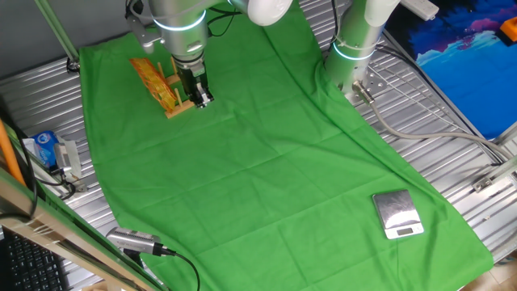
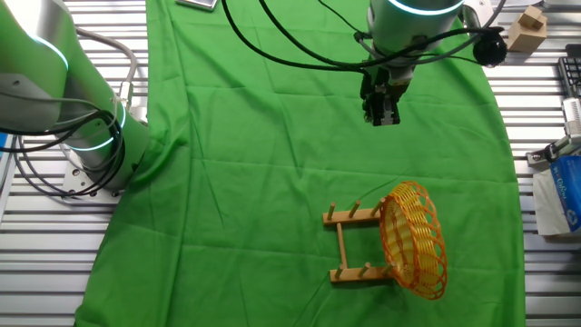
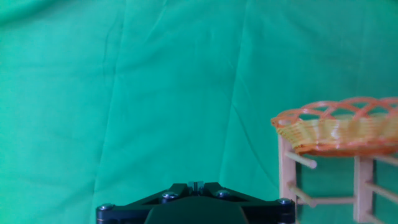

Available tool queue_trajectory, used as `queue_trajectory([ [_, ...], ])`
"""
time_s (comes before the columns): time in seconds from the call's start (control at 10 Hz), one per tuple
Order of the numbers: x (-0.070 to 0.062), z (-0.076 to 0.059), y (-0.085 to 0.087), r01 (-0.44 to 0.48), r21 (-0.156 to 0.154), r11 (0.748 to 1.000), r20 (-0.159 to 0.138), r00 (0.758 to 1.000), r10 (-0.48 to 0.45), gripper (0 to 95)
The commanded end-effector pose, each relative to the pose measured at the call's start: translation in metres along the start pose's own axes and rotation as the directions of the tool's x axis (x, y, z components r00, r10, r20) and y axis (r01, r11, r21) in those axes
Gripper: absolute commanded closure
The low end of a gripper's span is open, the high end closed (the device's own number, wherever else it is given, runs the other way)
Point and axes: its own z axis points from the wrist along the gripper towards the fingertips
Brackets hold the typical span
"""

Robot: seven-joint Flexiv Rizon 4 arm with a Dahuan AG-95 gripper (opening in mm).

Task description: Take the dish off the dish rack

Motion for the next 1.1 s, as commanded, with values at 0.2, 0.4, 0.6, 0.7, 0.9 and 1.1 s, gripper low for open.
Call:
queue_trajectory([
  [0.2, 0.0002, 0.0000, -0.0002, 0.142, -0.013, 0.990, 0.006, 0.990, -0.142, 95.0],
  [0.4, 0.0002, 0.0000, -0.0002, 0.242, -0.013, 0.970, -0.001, 0.970, -0.243, 95.0],
  [0.6, 0.0002, 0.0000, -0.0002, 0.309, -0.017, 0.951, -0.004, 0.951, -0.310, 95.0],
  [0.7, 0.0002, 0.0000, -0.0002, 0.328, -0.022, 0.944, -0.012, 0.944, -0.328, 95.0],
  [0.9, 0.0002, 0.0000, -0.0002, 0.347, -0.030, 0.937, -0.023, 0.937, -0.348, 95.0],
  [1.1, 0.0002, 0.0000, -0.0002, 0.353, -0.040, 0.935, -0.039, 0.934, -0.354, 95.0],
])
